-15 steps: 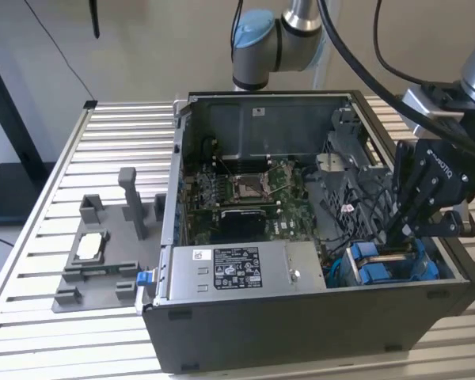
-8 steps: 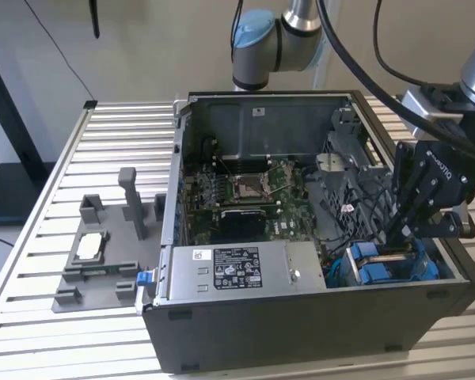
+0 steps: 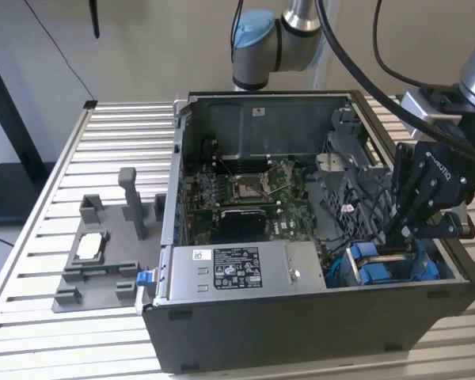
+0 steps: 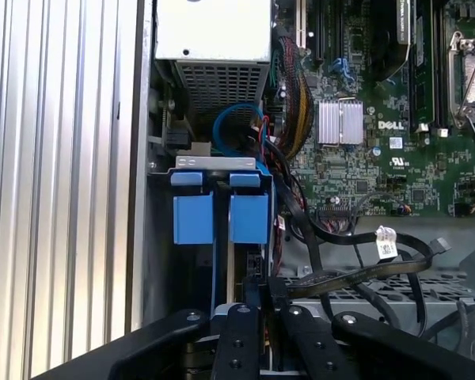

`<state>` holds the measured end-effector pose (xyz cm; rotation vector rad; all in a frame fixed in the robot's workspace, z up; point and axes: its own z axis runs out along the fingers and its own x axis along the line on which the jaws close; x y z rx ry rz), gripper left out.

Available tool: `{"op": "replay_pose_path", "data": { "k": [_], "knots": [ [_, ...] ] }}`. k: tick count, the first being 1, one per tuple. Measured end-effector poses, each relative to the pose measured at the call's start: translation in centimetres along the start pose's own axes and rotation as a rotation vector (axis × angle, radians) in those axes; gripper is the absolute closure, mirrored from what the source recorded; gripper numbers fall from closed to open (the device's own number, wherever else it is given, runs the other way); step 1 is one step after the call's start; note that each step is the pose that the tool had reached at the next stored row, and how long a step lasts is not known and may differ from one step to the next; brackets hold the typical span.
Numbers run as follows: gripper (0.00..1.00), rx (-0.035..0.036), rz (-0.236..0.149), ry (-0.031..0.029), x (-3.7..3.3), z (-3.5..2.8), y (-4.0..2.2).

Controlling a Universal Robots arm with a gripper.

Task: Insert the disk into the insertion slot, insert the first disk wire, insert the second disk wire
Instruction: 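Insert the second disk wire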

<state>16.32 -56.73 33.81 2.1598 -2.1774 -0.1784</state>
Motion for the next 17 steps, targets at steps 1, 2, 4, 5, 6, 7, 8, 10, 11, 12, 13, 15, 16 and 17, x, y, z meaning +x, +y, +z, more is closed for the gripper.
{"op": "replay_pose_path", "data": {
  "k": [1, 2, 4, 5, 6, 7, 8, 10, 11, 12, 13, 15, 16, 17],
  "knots": [
    [0.84, 0.0, 0.0, 0.0, 0.0, 0.02, 0.0],
    [0.84, 0.0, 0.0, -0.0001, 0.01, 0.03, 0.0],
    [0.84, 0.0, 0.0, -0.0003, 0.01, 0.04, -0.01],
    [0.84, 0.0, 0.0, -0.0003, 0.01, 0.04, -0.01],
    [0.84, 0.0, 0.0, -0.0004, 0.01, 0.04, -0.01],
    [0.84, 0.0, 0.0, -0.0004, 0.01, 0.04, -0.01],
    [0.84, 0.0, 0.0, -0.0004, 0.01, 0.04, -0.01],
    [0.84, 0.0, 0.0, -0.0005, 0.01, 0.04, -0.01],
    [0.84, 0.0, 0.0, -0.0005, 0.02, 0.05, -0.01],
    [0.82, 0.0001, 0.0, -0.0005, 0.02, 0.05, -0.01],
    [0.82, 0.0, 0.0, -0.0016, 0.04, 0.1, -0.02],
    [0.76, -0.0001, 0.0, -0.0014, 0.08, 0.12, -0.02],
    [0.76, 0.0, 0.0, -0.0007, 0.1, 0.1, -0.02],
    [0.76, 0.0, 0.0, -0.0003, 0.15, 0.08, -0.01]
  ]
}}
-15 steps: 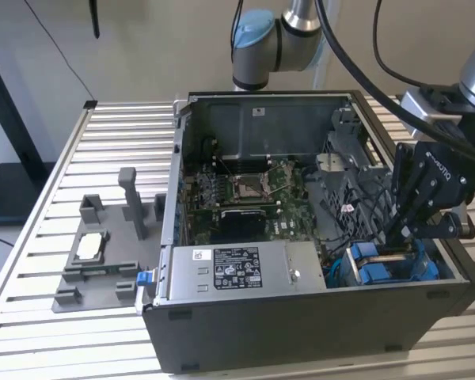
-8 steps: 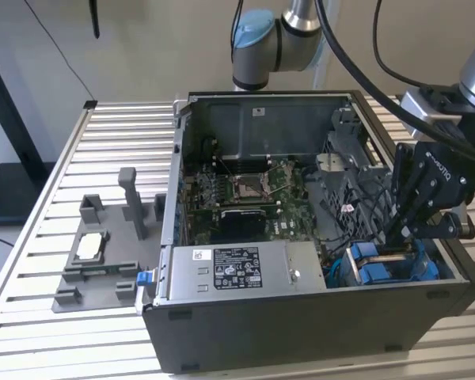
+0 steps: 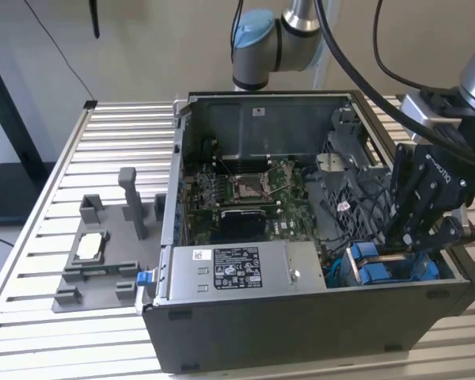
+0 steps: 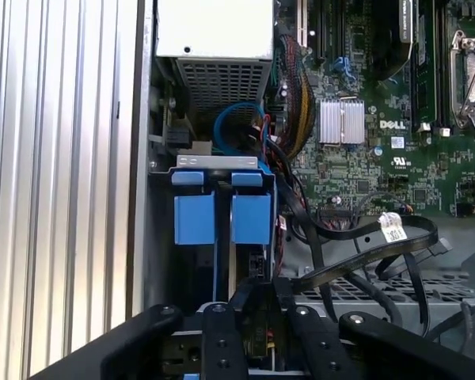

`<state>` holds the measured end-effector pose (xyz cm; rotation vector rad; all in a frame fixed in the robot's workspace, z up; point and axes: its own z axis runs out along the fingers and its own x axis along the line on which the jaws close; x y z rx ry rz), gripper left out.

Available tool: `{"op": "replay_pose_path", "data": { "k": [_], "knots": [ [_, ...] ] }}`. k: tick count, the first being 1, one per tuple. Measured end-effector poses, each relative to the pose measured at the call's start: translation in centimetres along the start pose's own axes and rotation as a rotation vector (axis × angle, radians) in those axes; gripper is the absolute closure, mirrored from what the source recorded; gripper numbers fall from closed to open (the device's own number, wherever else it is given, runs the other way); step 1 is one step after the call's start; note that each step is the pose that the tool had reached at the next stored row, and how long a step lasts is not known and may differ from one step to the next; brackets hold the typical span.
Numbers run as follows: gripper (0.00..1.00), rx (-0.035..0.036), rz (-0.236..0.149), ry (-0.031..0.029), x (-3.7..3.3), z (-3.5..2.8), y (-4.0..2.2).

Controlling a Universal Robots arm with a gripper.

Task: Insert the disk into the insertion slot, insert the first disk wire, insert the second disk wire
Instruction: 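Insert the second disk wire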

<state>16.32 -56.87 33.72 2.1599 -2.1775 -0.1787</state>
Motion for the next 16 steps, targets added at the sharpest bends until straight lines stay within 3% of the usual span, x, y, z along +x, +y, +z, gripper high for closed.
{"op": "replay_pose_path", "data": {
  "k": [10, 16],
  "knots": [
    [0.76, -0.0084, 0.004, -0.0011, 0.18, -0.51, 0.06],
    [0.76, -0.0095, 0.007, -0.0014, 0.13, -1.89, 0.25]
  ]
}}
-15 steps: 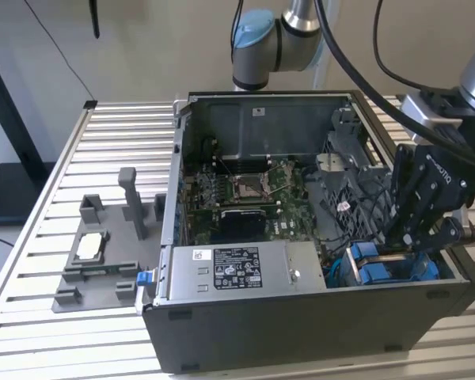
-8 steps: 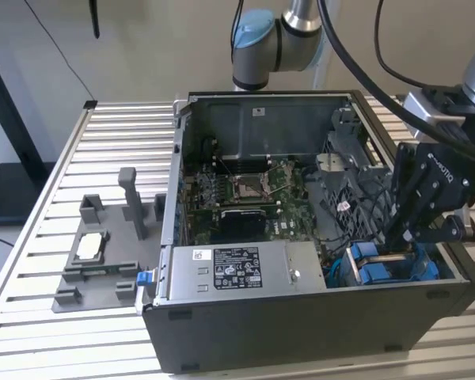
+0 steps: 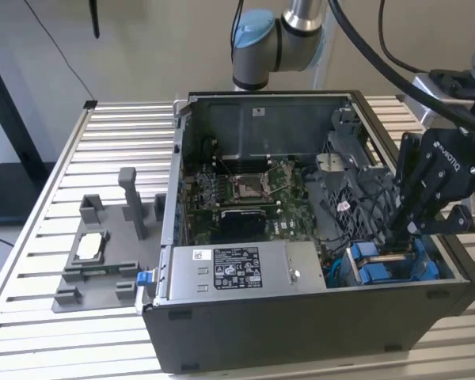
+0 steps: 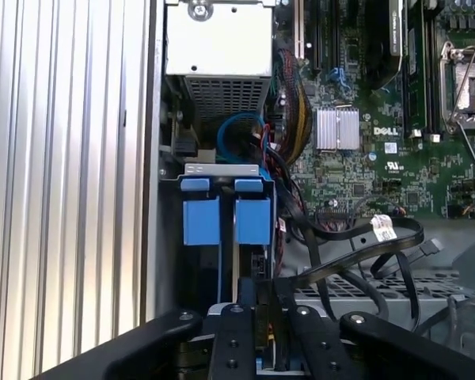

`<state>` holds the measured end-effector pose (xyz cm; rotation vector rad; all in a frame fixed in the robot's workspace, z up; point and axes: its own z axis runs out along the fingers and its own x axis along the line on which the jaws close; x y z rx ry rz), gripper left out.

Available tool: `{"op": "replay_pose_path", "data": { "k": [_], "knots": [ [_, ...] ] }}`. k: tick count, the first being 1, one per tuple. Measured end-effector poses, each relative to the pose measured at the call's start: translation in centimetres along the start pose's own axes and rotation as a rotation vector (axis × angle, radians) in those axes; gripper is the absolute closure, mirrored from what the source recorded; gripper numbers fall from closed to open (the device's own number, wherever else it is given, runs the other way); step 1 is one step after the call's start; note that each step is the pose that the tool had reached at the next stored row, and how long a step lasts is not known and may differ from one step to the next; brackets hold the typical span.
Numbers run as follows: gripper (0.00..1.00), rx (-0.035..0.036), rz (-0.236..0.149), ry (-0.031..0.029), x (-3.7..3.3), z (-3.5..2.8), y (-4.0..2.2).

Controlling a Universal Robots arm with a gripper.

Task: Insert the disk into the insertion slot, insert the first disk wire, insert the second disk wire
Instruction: 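Insert the second disk wire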

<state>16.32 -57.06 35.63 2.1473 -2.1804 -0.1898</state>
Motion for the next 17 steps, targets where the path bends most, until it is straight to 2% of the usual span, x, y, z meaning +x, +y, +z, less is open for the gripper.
{"op": "replay_pose_path", "data": {
  "k": [6, 9, 13, 17],
  "knots": [
    [0.76, 0.0012, 0.001, 0.0, -0.04, -1.0, 0.15],
    [0.76, 0.0074, 0.0, -0.0002, -0.05, -1.26, 0.2],
    [0.76, 0.0117, 0.0, -0.0003, -0.08, -2.13, 0.34],
    [0.76, 0.0119, 0.0, -0.0003, -0.08, -2.14, 0.33]
  ]
}}
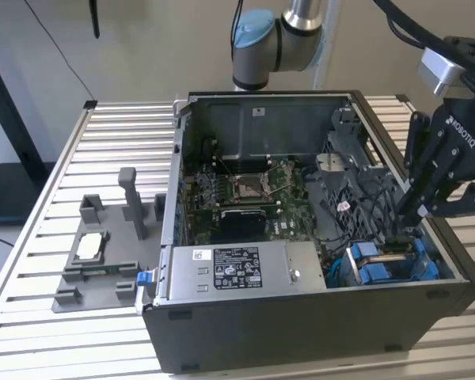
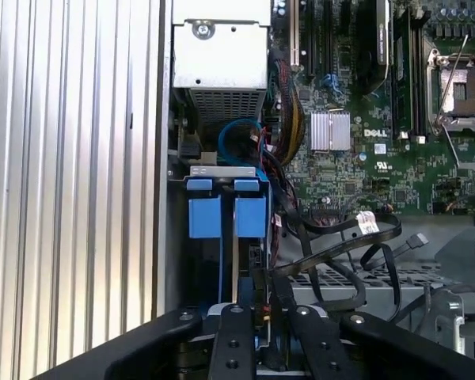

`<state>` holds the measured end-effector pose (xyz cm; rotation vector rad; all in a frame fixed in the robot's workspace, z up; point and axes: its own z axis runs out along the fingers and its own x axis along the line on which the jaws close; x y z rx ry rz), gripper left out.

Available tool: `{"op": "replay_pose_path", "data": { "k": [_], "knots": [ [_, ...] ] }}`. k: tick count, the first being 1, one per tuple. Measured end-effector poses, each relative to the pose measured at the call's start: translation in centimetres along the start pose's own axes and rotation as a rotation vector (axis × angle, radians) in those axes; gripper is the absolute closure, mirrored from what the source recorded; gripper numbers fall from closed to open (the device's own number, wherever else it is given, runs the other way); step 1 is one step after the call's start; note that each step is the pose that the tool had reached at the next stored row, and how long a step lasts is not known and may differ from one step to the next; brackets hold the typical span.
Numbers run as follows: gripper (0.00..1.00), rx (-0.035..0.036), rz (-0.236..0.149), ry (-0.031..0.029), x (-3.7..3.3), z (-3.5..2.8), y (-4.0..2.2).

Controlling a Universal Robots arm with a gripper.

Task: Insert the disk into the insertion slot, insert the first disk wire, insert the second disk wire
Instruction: 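Insert the second disk wire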

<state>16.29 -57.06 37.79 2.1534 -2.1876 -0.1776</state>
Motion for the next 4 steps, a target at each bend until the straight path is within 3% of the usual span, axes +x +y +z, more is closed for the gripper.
{"op": "replay_pose_path", "data": {
  "k": [4],
  "knots": [
    [0.76, 0.0, 0.0, 0.0001, 0.0, -0.03, 0.01]
  ]
}}
